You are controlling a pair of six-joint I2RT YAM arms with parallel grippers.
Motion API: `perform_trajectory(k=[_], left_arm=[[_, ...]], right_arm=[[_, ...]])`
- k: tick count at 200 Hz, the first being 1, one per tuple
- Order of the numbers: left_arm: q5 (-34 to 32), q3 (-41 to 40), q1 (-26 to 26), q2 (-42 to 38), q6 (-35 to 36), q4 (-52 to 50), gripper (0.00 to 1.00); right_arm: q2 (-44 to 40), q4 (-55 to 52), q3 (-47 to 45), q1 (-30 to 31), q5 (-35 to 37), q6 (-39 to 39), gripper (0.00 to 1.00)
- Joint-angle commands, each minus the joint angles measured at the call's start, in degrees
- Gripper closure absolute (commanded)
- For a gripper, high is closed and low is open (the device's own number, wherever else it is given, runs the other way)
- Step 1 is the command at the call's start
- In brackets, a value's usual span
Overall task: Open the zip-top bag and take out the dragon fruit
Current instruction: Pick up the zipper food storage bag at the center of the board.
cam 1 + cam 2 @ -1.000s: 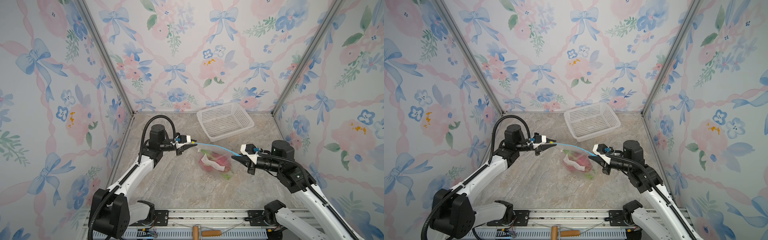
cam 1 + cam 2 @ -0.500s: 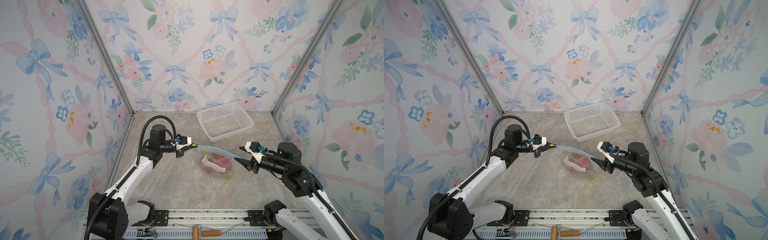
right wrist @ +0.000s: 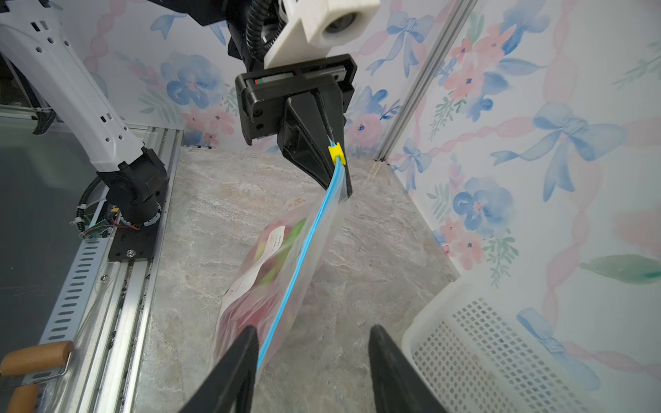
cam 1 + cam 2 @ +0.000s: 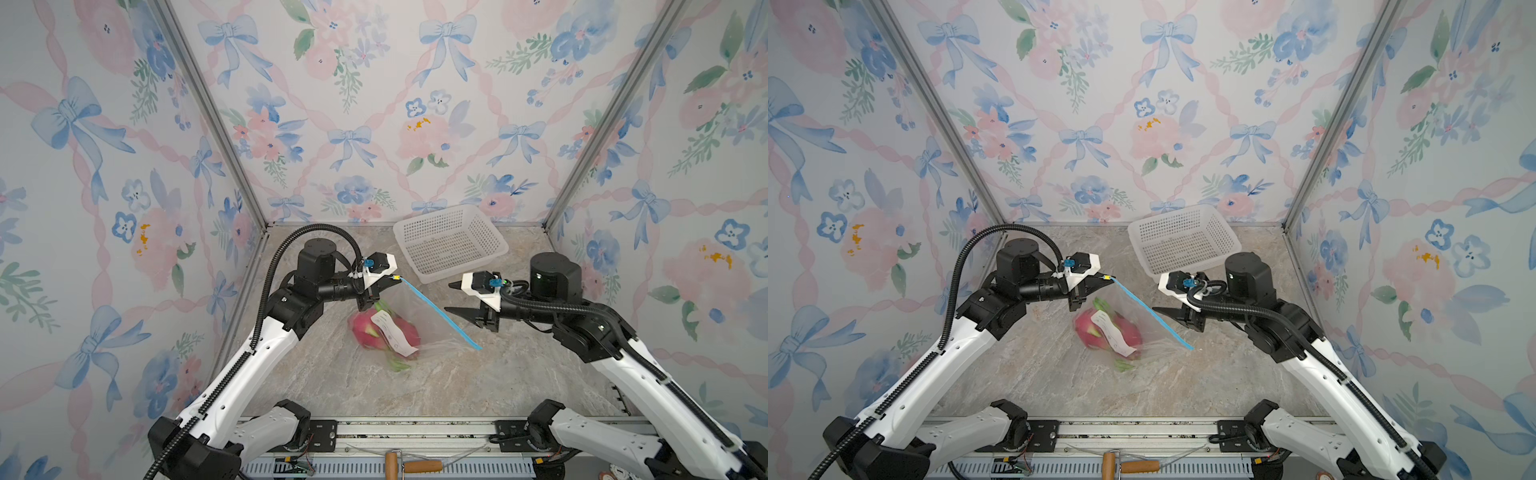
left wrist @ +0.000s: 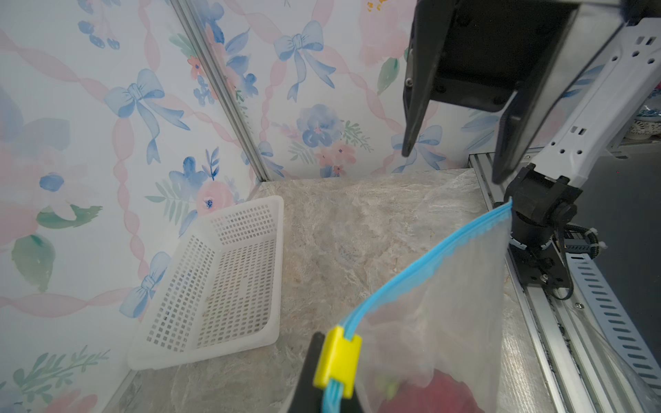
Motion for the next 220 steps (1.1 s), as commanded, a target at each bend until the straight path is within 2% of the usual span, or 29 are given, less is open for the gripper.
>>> perform_trajectory(k=[1,21,39,74,101,132,173,220], left_arm=[[-3.5,0.0,-1.3,-0.4,-0.8,-3.4,1.0],[-6.0,0.9,-3.1,0.5,-1.2,-6.3,1.0],[-7.9,2.4,-4.8,1.0,-1.2,-9.3,1.0],[-15.6,7.7,-7.8,2.0,-3.7,-17.0,1.0],[-23.1,10.9,-8.2,1.1,-6.5,-18.0,1.0],[-29.5,15.4,-8.2,0.2,-9.9,-18.4,1.0],[-25.3,18.0,-8.2,1.2,-11.8,-20.7,1.0],[-15.8,9.5,-8.2,-0.2,-10.5,-21.0,1.0]], right_arm=[[3.5,3.0,1.9,1.4,-4.2,0.8,0.53],[6.7,6.5,2.5,3.4,-3.5,2.9,0.55],[9.0,7.1,3.5,5.6,0.0,2.6,0.54],[10.1,9.9,3.9,7.6,1.9,3.9,0.51],[10.6,8.8,6.1,8.5,4.4,6.7,0.51],[9.5,4.9,7.7,12.1,9.8,6.5,0.4],[8.6,5.8,6.7,10.7,10.0,5.9,0.37],[8.5,8.3,3.1,9.4,5.7,3.4,0.42]])
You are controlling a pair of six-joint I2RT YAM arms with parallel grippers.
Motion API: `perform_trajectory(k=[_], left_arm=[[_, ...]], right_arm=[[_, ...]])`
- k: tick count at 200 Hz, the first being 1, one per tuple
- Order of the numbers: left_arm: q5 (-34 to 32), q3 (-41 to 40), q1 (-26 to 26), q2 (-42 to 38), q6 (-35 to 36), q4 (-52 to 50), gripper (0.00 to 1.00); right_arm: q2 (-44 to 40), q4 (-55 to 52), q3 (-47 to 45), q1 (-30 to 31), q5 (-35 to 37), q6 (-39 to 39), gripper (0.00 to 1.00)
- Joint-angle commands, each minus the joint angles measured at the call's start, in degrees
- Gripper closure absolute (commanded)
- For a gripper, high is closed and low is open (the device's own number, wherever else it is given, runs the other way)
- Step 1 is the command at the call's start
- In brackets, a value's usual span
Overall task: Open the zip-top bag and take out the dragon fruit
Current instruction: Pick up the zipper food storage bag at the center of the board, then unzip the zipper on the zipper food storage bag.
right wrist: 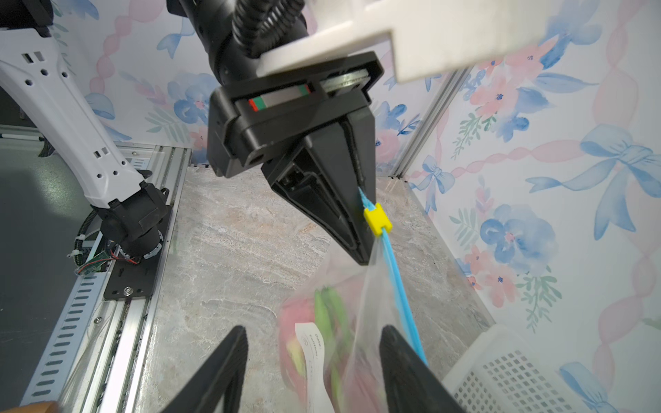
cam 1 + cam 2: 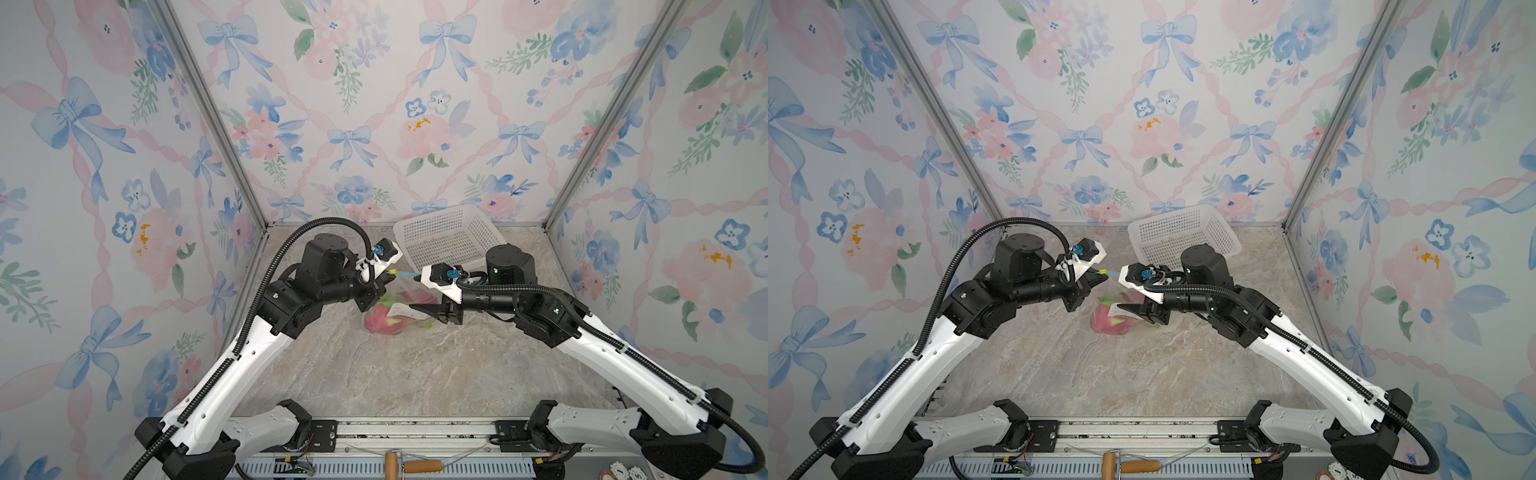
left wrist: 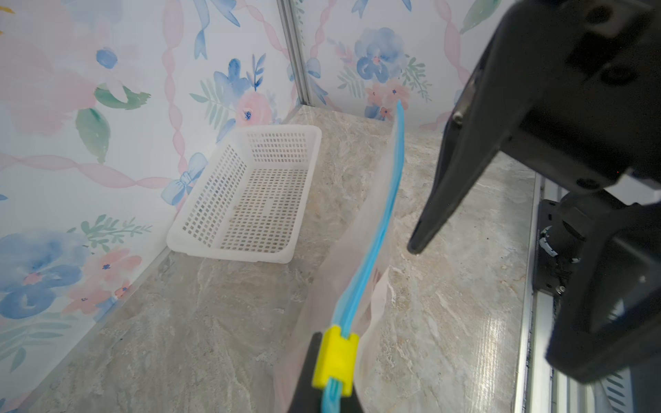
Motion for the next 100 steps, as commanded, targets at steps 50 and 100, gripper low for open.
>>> perform_trajectory(k=[50,100], left_arm=[[12.0,-8.4,-0.4,-3.7,-0.6,-0.4,1.0],[12.6,-9.5,-0.6,-5.9,-0.2,-0.4,1.0]], right_arm=[[1.7,-1.9,0.1,-1.1,-6.7,-4.0,0.61],[4.4,-1.1,0.3,-1.1,-13.2,-3.0,0.62]])
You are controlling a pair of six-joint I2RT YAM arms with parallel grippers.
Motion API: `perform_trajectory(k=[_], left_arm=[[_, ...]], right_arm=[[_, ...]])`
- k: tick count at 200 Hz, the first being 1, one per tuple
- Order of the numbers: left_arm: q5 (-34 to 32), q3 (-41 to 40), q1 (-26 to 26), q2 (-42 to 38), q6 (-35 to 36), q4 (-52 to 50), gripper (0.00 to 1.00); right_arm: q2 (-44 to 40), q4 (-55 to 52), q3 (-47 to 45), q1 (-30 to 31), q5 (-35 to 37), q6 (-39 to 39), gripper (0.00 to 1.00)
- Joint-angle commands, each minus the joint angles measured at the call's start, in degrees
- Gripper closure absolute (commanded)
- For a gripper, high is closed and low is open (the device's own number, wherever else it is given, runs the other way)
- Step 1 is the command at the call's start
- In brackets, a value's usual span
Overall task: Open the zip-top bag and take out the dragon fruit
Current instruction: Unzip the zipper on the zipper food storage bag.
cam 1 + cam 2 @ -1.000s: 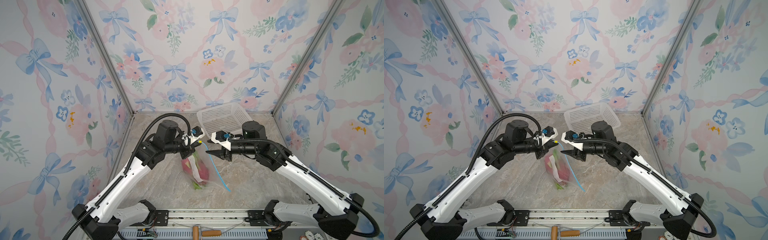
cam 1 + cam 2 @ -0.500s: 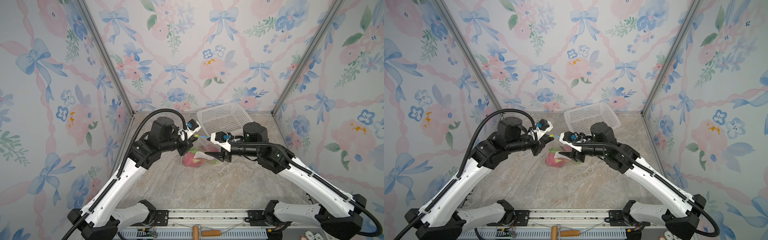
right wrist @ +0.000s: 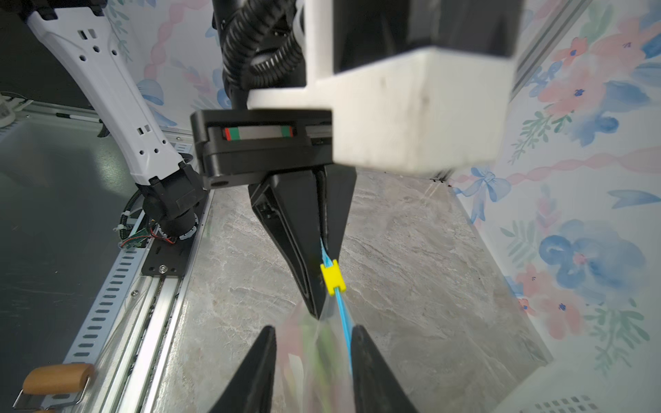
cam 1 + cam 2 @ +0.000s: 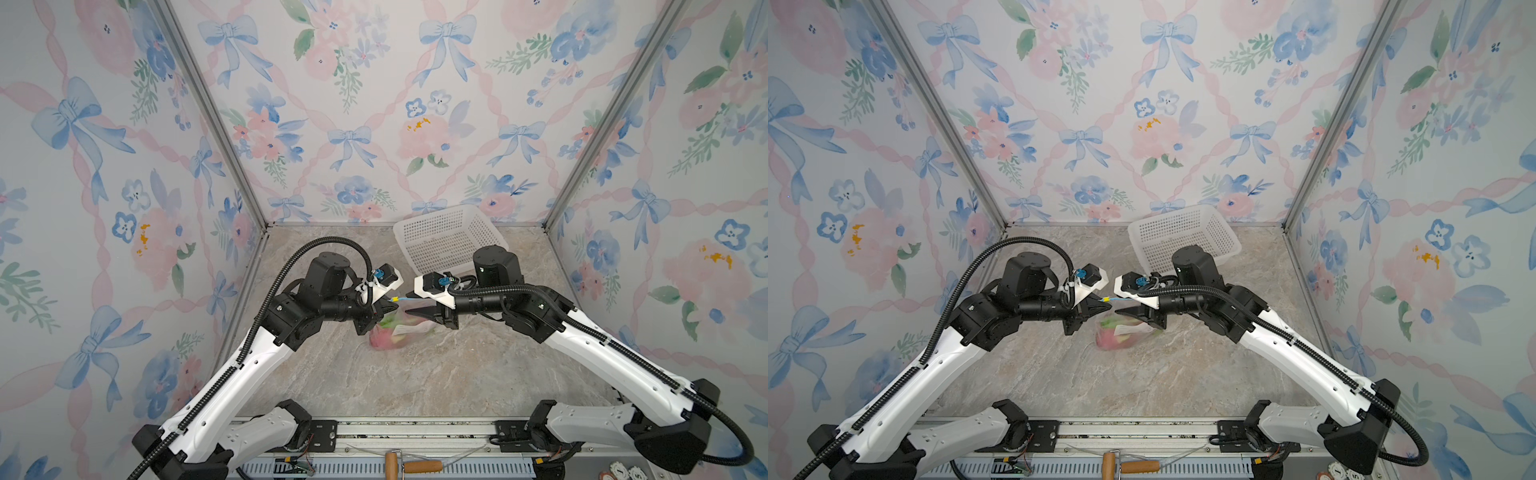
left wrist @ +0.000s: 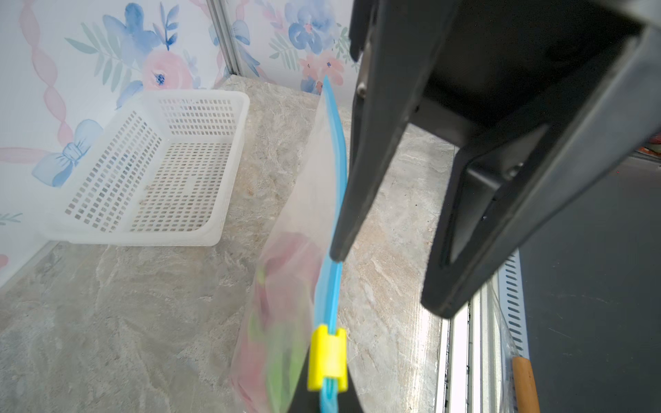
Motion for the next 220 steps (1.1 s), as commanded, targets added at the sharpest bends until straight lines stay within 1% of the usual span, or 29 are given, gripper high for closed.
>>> perform_trajectory(k=[1,64,113,151,202,220], left_arm=[[2.6,-0.8,-0.7,-1.5,-0.1,0.6,1.0],[2.4,-0.9,-0.8,-1.9,-0.1,0.6,1.0],[1.8,-0.6,-1.2,-1.8,0.0,0.6,1.0],[1.5,-0.4,-1.5,-1.5,-0.1,0.7,1.0],[1.1,-0.4,-1.8,-1.7,-0.3,0.7,1.0],[1.0,-0.3,-1.8,-1.8,-0.3,0.7,1.0]], right_arm=[[1.3,-0.6,1.3,-0.4,-4.3,0.3,0.62],[4.0,-0.5,4.1,0.7,-6.5,0.0,0.63],[5.0,0.5,4.4,1.7,-6.2,0.0,0.73],[4.8,2.2,4.4,2.3,-5.7,0.2,0.82],[5.1,2.3,4.6,2.9,-5.4,0.2,0.82],[5.1,2.5,4.6,3.0,-5.3,0.2,0.84]])
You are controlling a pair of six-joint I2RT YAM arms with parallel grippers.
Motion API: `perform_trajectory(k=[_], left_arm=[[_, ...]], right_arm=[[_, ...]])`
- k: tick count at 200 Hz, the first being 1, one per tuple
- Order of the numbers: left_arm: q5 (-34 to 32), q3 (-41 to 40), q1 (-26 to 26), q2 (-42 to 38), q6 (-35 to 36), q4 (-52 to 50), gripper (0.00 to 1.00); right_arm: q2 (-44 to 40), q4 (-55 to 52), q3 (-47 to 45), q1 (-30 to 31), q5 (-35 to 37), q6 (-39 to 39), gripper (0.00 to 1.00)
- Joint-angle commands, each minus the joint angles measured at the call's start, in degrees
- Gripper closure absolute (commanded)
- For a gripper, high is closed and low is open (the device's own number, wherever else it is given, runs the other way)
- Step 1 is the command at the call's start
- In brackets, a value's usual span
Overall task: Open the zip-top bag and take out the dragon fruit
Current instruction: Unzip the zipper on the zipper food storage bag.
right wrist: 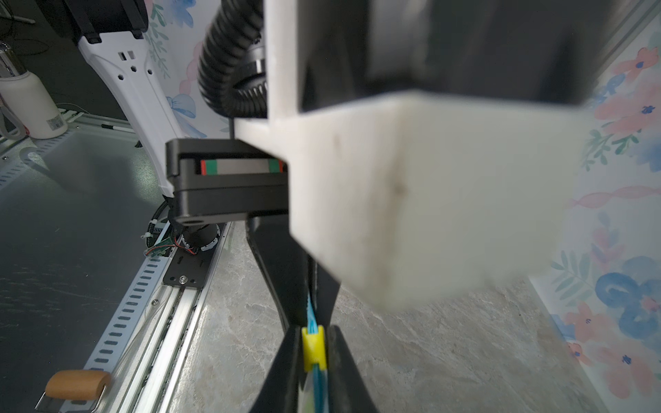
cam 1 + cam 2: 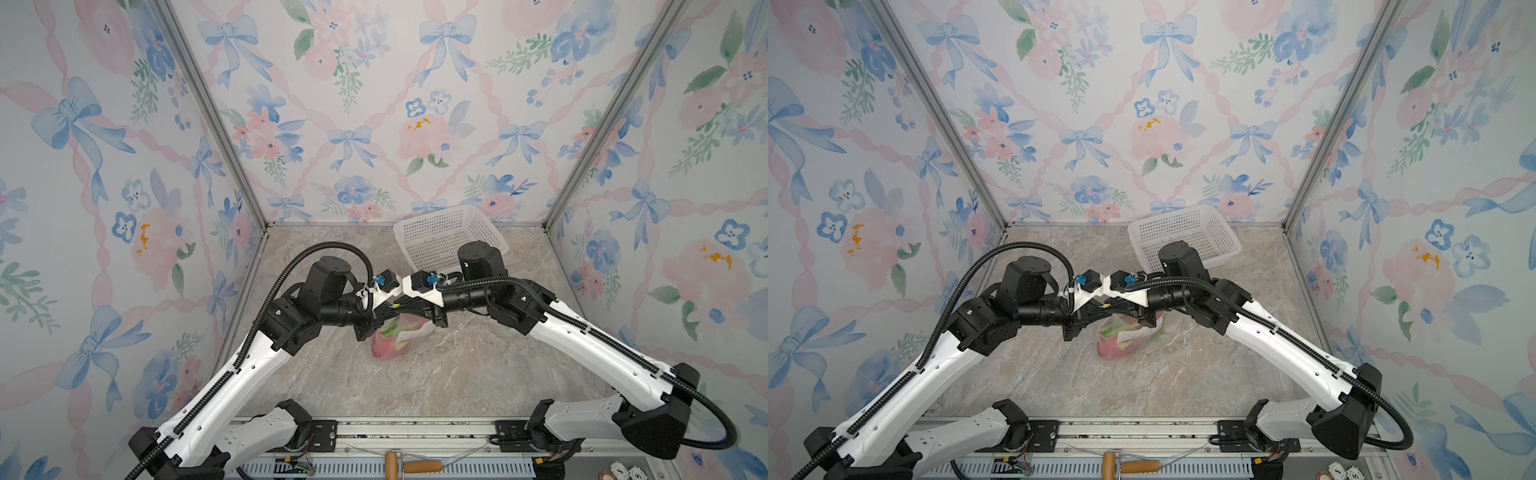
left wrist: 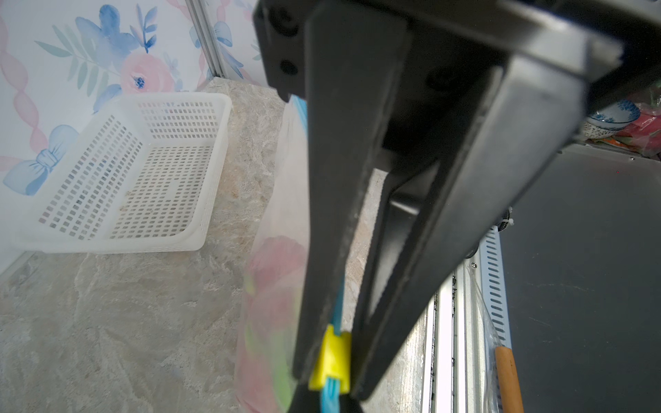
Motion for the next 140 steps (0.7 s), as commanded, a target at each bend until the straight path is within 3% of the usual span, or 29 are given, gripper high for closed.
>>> perform_trajectory(k=[1,52,140], left_arm=[[0.2,0.4,-0.3,-0.9,-0.3,1.3,1.0],[-0.1,0.3,-0.3,-0.8,-0.4,1.3,1.0],[-0.7,-0.2,-0.3,-1.8,-0.5,1.5,1.0]], right_arm=[[0.3,0.8,1.7,1.4,-0.8,0.2,0.84],[-0.4,0.8,1.2,1.5,-0.2,0.1,0.9],[-2.7,1.2,-1.1,0.5,1.7,-0.4,0.92]])
